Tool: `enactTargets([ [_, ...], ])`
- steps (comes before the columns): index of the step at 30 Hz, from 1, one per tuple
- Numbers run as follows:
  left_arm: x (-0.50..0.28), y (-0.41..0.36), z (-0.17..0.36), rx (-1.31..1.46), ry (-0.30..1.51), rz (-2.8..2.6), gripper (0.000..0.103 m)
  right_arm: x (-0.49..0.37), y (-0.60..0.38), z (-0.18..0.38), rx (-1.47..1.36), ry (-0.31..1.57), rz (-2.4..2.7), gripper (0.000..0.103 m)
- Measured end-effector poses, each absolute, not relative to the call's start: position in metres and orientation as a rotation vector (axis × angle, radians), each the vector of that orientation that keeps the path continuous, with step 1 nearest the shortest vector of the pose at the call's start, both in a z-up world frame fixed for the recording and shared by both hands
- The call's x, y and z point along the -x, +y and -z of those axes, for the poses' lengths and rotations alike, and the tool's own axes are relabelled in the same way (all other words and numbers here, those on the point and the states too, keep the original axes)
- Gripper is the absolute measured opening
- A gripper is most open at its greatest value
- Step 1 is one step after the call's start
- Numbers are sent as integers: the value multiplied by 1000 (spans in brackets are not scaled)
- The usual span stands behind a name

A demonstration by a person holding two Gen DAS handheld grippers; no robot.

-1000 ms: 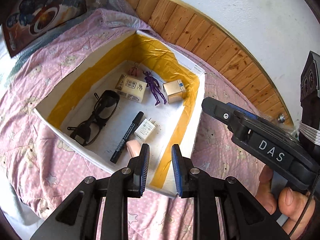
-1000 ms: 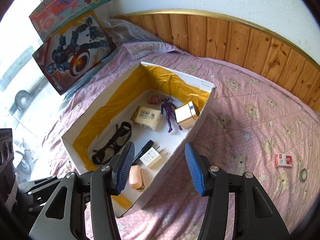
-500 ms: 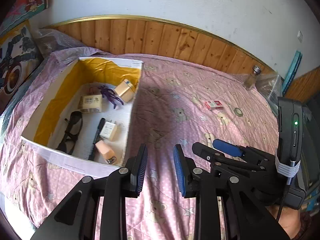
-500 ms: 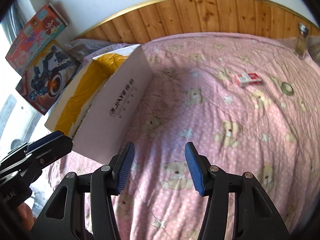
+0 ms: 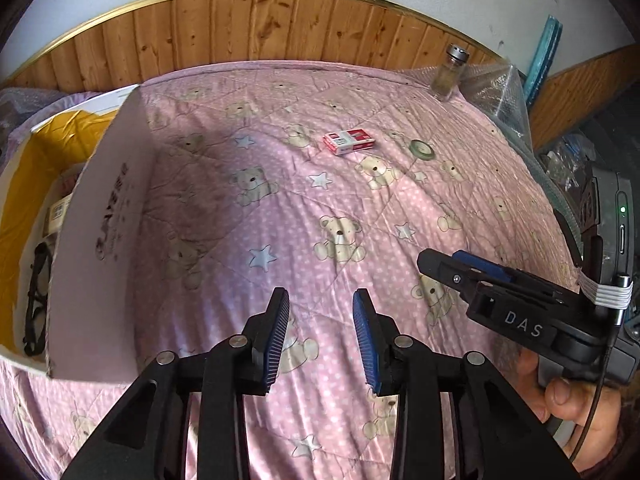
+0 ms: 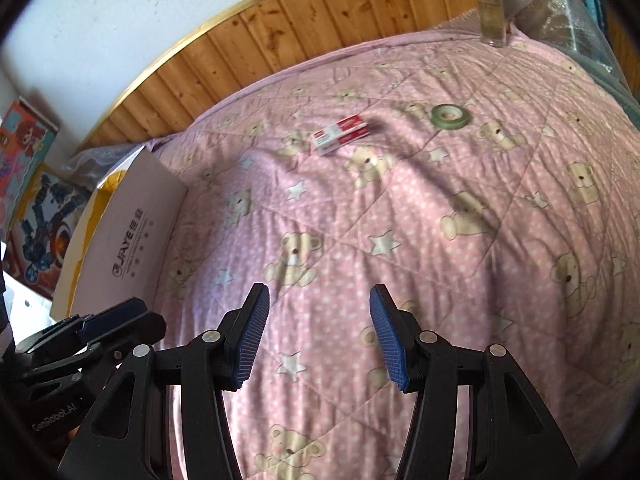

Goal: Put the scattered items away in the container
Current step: 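Grasp the red-and-white staples box with the left tool while the right tool grasps the green tape roll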

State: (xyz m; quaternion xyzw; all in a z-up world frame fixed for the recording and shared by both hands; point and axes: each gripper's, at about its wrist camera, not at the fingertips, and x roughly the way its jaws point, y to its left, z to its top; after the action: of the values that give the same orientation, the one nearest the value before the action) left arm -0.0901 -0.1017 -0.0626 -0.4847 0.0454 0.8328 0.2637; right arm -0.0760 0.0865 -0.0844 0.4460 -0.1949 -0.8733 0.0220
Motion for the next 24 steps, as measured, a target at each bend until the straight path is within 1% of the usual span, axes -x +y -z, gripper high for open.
enactTargets([
  [3, 114, -70, 67, 1288, 158, -2216, 42, 93, 117, 83, -1382, -637, 2739, 55],
  [5, 133, -50, 71, 1278, 182, -2205, 43, 107, 139, 82, -1381, -660, 2760, 48],
  [8, 165, -22, 80, 1264, 219, -2182, 45, 136, 172, 86, -1394, -706, 2780, 41],
  [13, 217, 16, 102, 1266, 275, -2134, 46, 188, 217, 102, -1451, -708, 2805, 41],
  [21, 277, 57, 131, 1253, 346, -2106, 46, 258, 245, 138, -1571, -549, 2782, 41],
  [24, 290, 66, 140, 1229, 378, -2110, 52, 276, 247, 151, -1599, -478, 2771, 41],
])
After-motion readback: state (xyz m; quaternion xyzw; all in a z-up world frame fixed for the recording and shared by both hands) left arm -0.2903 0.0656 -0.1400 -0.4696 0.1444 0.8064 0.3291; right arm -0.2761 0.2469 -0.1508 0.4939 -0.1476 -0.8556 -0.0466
